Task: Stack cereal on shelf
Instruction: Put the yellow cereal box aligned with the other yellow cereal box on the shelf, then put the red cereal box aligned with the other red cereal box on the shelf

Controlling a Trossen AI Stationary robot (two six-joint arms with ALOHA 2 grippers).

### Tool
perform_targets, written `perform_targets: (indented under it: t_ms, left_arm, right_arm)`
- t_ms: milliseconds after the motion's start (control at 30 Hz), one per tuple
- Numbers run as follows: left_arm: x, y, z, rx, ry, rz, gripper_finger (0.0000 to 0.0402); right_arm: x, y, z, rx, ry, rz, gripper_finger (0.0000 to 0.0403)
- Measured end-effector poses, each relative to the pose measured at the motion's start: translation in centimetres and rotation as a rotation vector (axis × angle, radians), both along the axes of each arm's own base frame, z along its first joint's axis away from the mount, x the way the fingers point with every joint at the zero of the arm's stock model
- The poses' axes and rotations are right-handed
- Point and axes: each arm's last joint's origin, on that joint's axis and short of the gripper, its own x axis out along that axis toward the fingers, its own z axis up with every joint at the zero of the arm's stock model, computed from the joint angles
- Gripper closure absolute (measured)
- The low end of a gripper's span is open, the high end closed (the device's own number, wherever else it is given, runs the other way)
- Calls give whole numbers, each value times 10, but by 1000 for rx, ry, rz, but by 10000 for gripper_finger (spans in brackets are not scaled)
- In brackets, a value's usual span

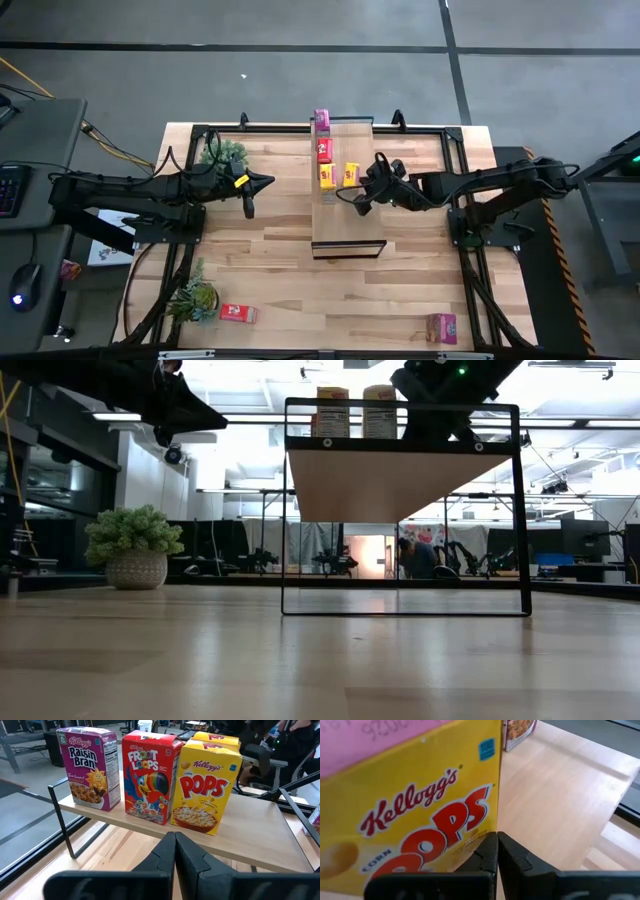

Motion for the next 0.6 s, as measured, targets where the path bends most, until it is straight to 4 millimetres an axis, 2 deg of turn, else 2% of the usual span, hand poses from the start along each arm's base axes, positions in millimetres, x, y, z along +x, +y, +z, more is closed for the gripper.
perform_targets:
  t_ms: [333,433,600]
  left_arm:
    - [0,0,0,0,1,0,402]
    - [0,0,0,0,5,0,401]
    - [-1,0,-2,-1,25,-1,401]
  right_arm:
    - [1,0,2,1,-8,32,403]
    - [-9,1,4,19,42,50,403]
    - [-43,6,18,124,56,17,403]
